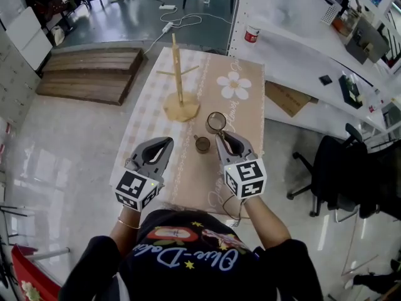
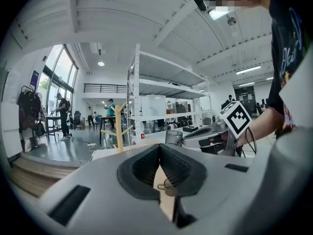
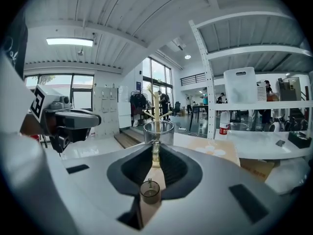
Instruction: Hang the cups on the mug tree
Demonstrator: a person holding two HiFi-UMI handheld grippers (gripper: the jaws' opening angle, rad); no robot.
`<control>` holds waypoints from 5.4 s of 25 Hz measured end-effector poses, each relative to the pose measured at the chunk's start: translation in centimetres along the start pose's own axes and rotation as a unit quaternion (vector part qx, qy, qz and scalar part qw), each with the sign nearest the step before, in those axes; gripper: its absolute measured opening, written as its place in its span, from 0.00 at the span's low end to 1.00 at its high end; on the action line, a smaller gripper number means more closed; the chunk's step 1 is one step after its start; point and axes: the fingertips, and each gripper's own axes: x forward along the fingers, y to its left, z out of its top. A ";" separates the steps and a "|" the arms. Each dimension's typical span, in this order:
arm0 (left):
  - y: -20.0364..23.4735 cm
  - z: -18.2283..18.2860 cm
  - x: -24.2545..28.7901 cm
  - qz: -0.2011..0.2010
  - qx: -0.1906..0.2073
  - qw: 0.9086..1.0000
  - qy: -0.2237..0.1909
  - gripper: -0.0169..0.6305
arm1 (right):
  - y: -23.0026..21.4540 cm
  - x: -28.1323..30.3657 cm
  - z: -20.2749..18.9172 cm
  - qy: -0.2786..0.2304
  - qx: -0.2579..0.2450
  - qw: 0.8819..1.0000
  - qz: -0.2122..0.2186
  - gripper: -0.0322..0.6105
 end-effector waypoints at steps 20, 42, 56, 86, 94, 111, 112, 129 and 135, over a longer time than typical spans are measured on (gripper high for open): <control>3.1 -0.1 2.6 -0.037 -0.004 0.999 0.001 0.04 | -0.5 2.4 1.5 0.010 -0.019 1.000 -0.021 0.13; 5.9 -0.4 3.9 -0.057 -0.020 0.998 -0.006 0.04 | -0.9 5.1 3.1 0.020 -0.032 0.998 -0.044 0.13; 8.6 -1.0 3.9 -0.050 -0.051 0.997 -0.012 0.04 | -1.4 7.2 4.0 0.031 -0.045 0.997 -0.055 0.13; 12.1 -1.7 3.9 -0.035 -0.048 0.998 -0.012 0.04 | -4.9 11.5 5.3 0.059 -0.076 0.992 -0.078 0.13; 12.6 -2.6 3.7 -0.027 -0.056 0.998 -0.007 0.04 | -6.4 12.4 5.6 0.066 -0.081 0.991 -0.087 0.13; 14.0 -3.8 3.2 -0.005 -0.084 0.996 0.002 0.04 | -6.0 14.6 4.3 0.080 -0.072 0.992 -0.070 0.12; 14.0 -3.8 3.2 -0.005 -0.085 0.996 0.002 0.04 | -6.2 14.6 4.4 0.078 -0.069 0.992 -0.071 0.12; 14.2 -4.0 2.9 0.006 -0.093 0.996 -0.003 0.04 | -6.4 14.9 8.1 0.048 -0.125 0.988 -0.073 0.12; 14.2 -4.1 2.7 0.007 -0.096 0.995 -0.005 0.04 | -6.1 15.0 9.0 0.051 -0.161 0.983 -0.073 0.12</control>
